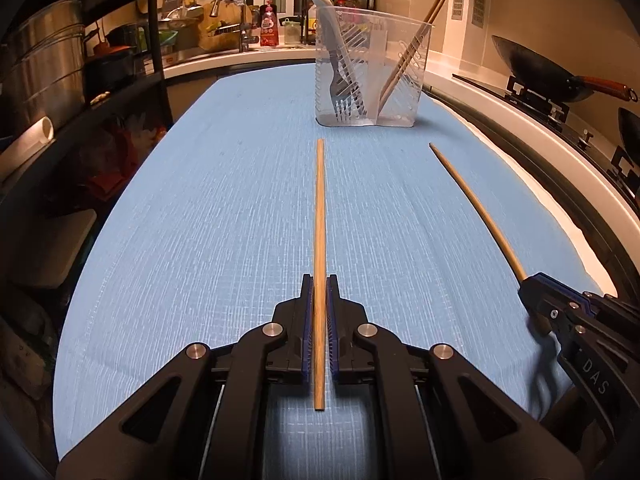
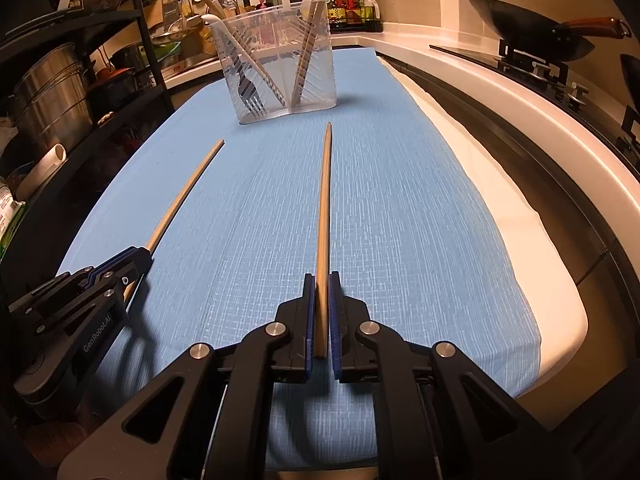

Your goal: Organize utensils

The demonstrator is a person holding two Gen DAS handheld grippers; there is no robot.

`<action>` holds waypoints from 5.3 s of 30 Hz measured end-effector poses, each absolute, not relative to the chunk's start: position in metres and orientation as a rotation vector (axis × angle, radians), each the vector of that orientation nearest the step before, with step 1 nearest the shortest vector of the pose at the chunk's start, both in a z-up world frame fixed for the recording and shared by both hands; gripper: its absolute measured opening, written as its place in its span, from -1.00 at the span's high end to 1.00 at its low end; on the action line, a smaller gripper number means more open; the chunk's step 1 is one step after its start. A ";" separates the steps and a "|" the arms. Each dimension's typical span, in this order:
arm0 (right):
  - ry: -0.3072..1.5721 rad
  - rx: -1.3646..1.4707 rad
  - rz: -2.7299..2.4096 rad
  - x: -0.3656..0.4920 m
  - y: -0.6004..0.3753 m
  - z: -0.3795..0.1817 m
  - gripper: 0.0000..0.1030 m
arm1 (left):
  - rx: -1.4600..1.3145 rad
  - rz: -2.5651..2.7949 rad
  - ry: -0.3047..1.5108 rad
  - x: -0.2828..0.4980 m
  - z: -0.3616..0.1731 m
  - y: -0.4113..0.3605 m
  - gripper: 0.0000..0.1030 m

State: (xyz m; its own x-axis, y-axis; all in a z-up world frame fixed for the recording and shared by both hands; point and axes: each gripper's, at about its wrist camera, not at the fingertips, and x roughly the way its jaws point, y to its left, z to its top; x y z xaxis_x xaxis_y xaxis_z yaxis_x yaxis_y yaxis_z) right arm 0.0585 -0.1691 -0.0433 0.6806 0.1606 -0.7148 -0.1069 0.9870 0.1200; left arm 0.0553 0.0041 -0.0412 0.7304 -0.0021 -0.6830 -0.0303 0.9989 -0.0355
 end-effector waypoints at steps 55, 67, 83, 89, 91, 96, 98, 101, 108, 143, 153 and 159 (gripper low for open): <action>0.785 0.051 0.139 0.056 -0.175 -0.041 0.88 | -0.056 0.037 0.719 0.043 -0.041 -0.004 0.88; 0.607 -0.025 0.154 0.018 -0.186 0.025 0.88 | -0.019 0.009 0.522 -0.003 0.013 -0.001 0.88; 0.446 -0.057 0.255 0.034 -0.194 0.137 0.88 | -0.083 -0.081 0.399 0.010 0.110 0.026 0.88; 0.466 -0.052 0.296 0.065 -0.186 0.166 0.88 | -0.144 -0.113 0.447 0.045 0.133 0.041 0.88; 0.479 -0.034 0.305 0.078 -0.185 0.173 0.88 | -0.157 -0.124 0.465 0.055 0.137 0.043 0.88; 0.473 -0.014 0.332 0.109 -0.177 0.195 0.88 | -0.142 -0.145 0.485 0.084 0.147 0.043 0.88; 0.457 -0.018 0.346 0.121 -0.172 0.206 0.88 | -0.146 -0.155 0.485 0.094 0.154 0.044 0.88; 0.422 -0.045 0.351 0.140 -0.165 0.225 0.88 | -0.154 -0.170 0.474 0.113 0.168 0.046 0.88; 0.269 -0.039 0.340 0.180 -0.157 0.276 0.89 | -0.156 -0.201 0.380 0.165 0.222 0.041 0.88; 0.434 -0.052 0.326 0.213 -0.170 0.194 0.07 | -0.135 -0.181 0.523 0.200 0.168 0.048 0.25; 0.458 -0.009 0.138 0.152 -0.188 0.120 -0.90 | -0.139 -0.090 0.511 0.132 0.096 0.038 -0.63; 0.503 -0.016 0.090 0.154 -0.195 0.093 -0.89 | -0.037 -0.025 0.461 0.134 0.082 0.024 -0.84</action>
